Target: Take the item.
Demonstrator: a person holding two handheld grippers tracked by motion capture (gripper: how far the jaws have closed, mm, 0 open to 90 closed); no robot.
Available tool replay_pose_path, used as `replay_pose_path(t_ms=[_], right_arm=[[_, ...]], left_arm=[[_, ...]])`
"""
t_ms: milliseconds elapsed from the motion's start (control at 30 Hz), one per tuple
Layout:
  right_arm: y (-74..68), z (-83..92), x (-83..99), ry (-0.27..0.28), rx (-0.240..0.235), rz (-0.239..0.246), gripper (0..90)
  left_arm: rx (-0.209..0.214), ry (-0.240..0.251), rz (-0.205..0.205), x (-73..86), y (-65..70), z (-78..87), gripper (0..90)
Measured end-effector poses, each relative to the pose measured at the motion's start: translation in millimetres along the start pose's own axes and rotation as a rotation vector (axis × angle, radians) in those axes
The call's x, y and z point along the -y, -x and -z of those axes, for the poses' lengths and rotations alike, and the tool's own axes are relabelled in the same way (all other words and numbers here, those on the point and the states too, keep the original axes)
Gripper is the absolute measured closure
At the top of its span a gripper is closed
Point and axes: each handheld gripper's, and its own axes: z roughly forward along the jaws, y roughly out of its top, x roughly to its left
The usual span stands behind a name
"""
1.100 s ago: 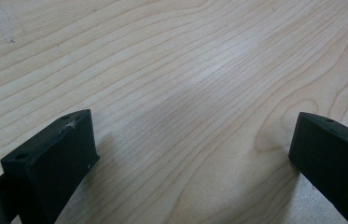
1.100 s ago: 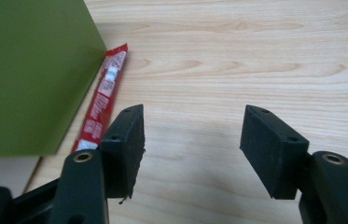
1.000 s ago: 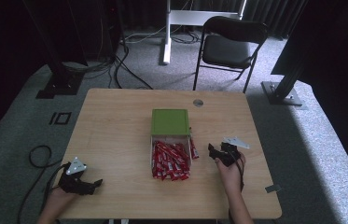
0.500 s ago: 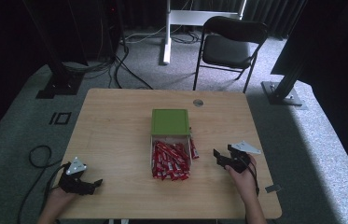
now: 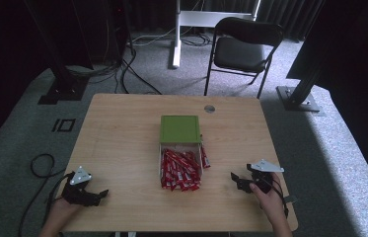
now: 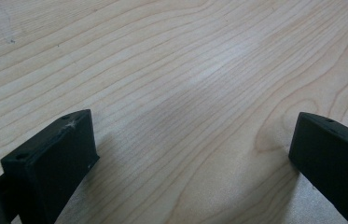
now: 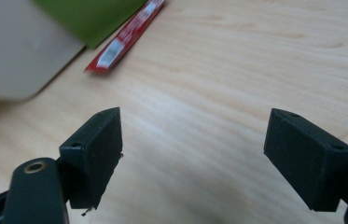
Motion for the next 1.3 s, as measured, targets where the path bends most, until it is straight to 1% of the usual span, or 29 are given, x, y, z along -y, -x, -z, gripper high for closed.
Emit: replay_pose_path(t_ms=[100,300,333,367,433,467,533,567,633,733,800,867,900,933,967,1033,1100,1300], right_arm=[[-2.7,2.6,3.6,-0.017,-0.006,0.022,19.0],[-5.8,10.2,8.7,-0.026,-0.012,0.053,19.0],[-6.7,13.2,11.3,-0.046,-0.024,0.056,19.0],[-6.6,14.7,12.2,-0.045,-0.029,0.050,19.0],[-5.2,18.0,14.8,-0.023,-0.028,0.038,19.0],[-4.4,19.7,16.2,-0.019,-0.021,0.047,19.0],[-2.7,21.5,19.2,-0.036,-0.015,0.042,19.0],[-2.1,22.9,22.7,-0.048,-0.012,0.054,18.9],[-1.9,23.4,24.5,-0.055,-0.012,0.053,18.4],[-2.3,23.8,30.1,-0.073,-0.024,0.060,16.9],[-3.2,22.9,34.1,-0.082,-0.032,0.088,16.9],[-4.8,20.6,37.8,-0.106,-0.041,0.103,16.8],[-5.7,19.8,38.6,-0.116,-0.040,0.112,16.6],[-8.0,19.3,38.8,-0.127,-0.033,0.127,13.3],[-8.9,18.9,38.9,-0.130,-0.030,0.135,13.2],[-11.3,18.7,38.9,-0.130,-0.053,0.157,13.1],[-12.7,18.1,39.0,-0.136,-0.058,0.143,12.5],[-12.4,18.0,38.9,-0.136,-0.057,0.139,12.5]], left_arm=[[0.000,0.000,0.000,0.0,0.0,0.0,1.5],[0.000,0.001,0.000,0.0,0.0,-0.1,1.5],[0.000,0.001,0.001,0.1,0.0,-0.1,1.5],[0.000,0.001,0.000,0.0,0.0,-0.1,1.5],[0.000,0.001,0.000,0.1,0.0,-0.1,1.5],[0.000,0.001,0.000,0.1,0.0,-0.1,1.5],[0.000,0.001,0.000,0.0,0.0,-0.1,1.5],[0.000,0.001,0.000,0.1,0.0,-0.1,1.5],[0.000,0.001,0.001,0.1,0.0,-0.1,1.5],[0.000,0.001,0.000,0.0,0.0,-0.1,1.5],[0.000,0.001,0.001,0.0,0.0,-0.1,1.5],[0.000,0.001,0.000,0.1,0.0,-0.1,1.5],[0.000,0.001,0.000,0.1,0.0,-0.1,1.5],[0.000,0.001,0.000,0.0,0.0,-0.1,1.5],[0.000,0.001,0.000,0.1,0.0,-0.1,1.5],[0.000,0.001,0.000,0.1,0.0,-0.1,1.5],[0.000,0.001,0.000,0.1,0.0,-0.1,1.5],[0.000,0.001,0.000,0.1,0.1,-0.1,1.5]])
